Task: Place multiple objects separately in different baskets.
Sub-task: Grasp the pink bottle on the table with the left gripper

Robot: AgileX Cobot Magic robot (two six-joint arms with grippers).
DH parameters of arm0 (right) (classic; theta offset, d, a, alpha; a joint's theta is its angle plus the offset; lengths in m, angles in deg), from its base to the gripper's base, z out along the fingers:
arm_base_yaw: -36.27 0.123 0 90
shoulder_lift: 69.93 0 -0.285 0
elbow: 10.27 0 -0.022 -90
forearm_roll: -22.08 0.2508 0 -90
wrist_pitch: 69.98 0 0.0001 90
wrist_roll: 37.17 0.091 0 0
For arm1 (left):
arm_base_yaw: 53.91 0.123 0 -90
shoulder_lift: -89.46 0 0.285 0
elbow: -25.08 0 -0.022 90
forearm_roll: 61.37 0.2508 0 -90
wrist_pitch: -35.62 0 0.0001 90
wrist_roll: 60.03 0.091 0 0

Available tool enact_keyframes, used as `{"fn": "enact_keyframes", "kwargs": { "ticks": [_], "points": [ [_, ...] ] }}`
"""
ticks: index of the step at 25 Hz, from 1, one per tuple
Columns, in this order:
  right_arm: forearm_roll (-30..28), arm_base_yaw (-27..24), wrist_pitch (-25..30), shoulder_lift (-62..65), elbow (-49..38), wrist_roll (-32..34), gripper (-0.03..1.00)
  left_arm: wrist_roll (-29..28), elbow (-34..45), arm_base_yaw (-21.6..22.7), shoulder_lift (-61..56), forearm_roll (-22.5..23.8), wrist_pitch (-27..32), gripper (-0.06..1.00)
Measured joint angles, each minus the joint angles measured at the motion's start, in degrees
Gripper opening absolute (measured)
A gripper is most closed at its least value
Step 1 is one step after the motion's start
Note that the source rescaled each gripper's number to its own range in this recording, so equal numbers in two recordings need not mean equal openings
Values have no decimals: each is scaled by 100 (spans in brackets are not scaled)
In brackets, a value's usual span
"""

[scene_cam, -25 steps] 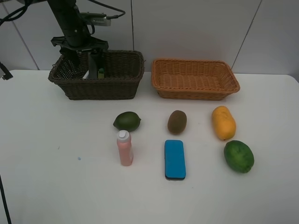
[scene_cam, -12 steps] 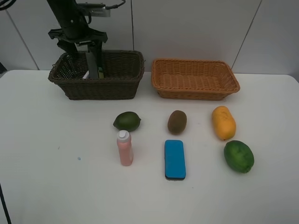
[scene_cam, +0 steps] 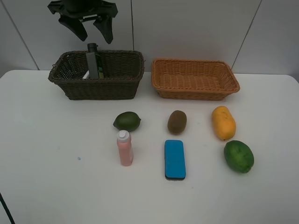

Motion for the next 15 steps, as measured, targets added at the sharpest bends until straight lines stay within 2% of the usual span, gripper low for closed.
{"fn": "enact_keyframes", "kwargs": {
  "ticks": [7,15],
  "points": [
    [0,0,0,0,0,0,100,-182,1492,-523,-1356,21,0,85],
    [0,0,0,0,0,0,100,-835,2869,-1604,-2708,5,0,85]
  ]
}}
